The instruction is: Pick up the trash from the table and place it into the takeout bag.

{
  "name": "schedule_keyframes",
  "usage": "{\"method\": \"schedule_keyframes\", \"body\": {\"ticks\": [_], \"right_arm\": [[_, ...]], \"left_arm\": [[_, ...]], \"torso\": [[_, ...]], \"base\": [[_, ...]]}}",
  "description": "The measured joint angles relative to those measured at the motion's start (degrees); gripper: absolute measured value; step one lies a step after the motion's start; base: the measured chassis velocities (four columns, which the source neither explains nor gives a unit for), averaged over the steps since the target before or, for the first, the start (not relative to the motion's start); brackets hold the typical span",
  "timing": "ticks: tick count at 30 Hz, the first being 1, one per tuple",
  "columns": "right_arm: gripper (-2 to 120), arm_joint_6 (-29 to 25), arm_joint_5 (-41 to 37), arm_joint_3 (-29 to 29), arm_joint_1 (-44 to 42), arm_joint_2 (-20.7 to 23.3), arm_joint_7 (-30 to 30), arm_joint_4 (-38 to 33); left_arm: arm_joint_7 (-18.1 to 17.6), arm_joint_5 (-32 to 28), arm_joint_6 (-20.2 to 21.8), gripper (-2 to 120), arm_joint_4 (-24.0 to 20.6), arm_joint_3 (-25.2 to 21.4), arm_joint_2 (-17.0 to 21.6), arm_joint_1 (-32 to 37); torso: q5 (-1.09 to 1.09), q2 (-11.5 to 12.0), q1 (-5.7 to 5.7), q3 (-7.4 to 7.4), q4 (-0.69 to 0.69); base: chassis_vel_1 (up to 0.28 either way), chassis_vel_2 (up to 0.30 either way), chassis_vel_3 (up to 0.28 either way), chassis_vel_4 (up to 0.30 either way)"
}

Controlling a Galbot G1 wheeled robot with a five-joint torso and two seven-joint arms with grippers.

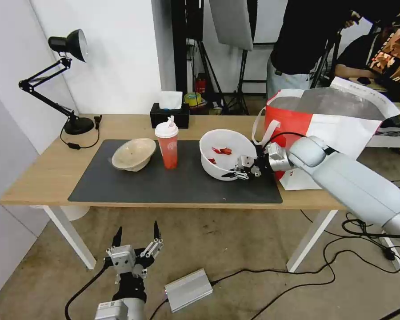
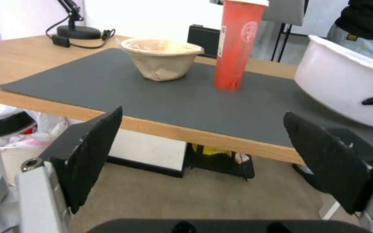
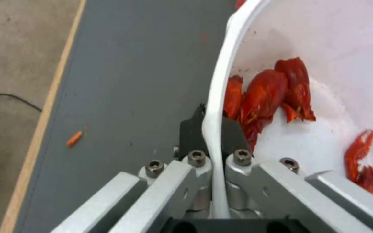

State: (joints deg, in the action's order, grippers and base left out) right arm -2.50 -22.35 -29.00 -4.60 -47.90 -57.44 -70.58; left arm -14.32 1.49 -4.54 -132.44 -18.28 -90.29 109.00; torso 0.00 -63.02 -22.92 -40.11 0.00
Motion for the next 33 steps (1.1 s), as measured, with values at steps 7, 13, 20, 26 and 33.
{"method": "schedule_keyframes", "body": {"ticks": [7, 13, 20, 26, 33], "right_arm": [[0, 0.0, -2.4, 0.7, 0.0, 1.3, -0.4, -1.3], [0, 0.0, -4.3, 1.5, -0.3, 2.4, -0.3, -3.0], [0, 0.2, -6.4, 1.9, -0.3, 3.6, -0.1, -5.5], [0, 0.4, -7.9, 2.2, -0.8, 4.4, 0.1, -7.5], [0, 1.2, -9.8, 2.2, -1.1, 5.5, 0.2, -11.0]], "left_arm": [[0.1, 0.0, 0.0, 100, -0.5, -0.1, 0.0, 0.1], [0.1, -0.1, 0.0, 100, -1.2, -0.6, 0.0, 0.2], [0.2, -0.1, 0.0, 100, -1.6, -0.5, 0.0, 0.4], [0.3, -0.1, -0.1, 100, -1.8, -0.7, 0.1, 0.3], [0.5, -0.6, -0.1, 100, -1.9, -1.2, 0.7, -0.4]], "torso": [[0.00, 0.0, 0.00, 0.00, 0.00], [0.00, 0.0, 0.00, 0.00, 0.00], [0.00, 0.0, 0.01, 0.00, 0.01], [0.00, 0.0, 0.00, 0.00, 0.00], [0.00, 0.0, 0.01, 0.00, 0.00]], "base": [[0.000, 0.000, 0.000, 0.000], [0.000, 0.000, 0.000, 0.000], [0.000, 0.000, 0.000, 0.000], [0.000, 0.000, 0.000, 0.000], [0.000, 0.000, 0.000, 0.000]]}}
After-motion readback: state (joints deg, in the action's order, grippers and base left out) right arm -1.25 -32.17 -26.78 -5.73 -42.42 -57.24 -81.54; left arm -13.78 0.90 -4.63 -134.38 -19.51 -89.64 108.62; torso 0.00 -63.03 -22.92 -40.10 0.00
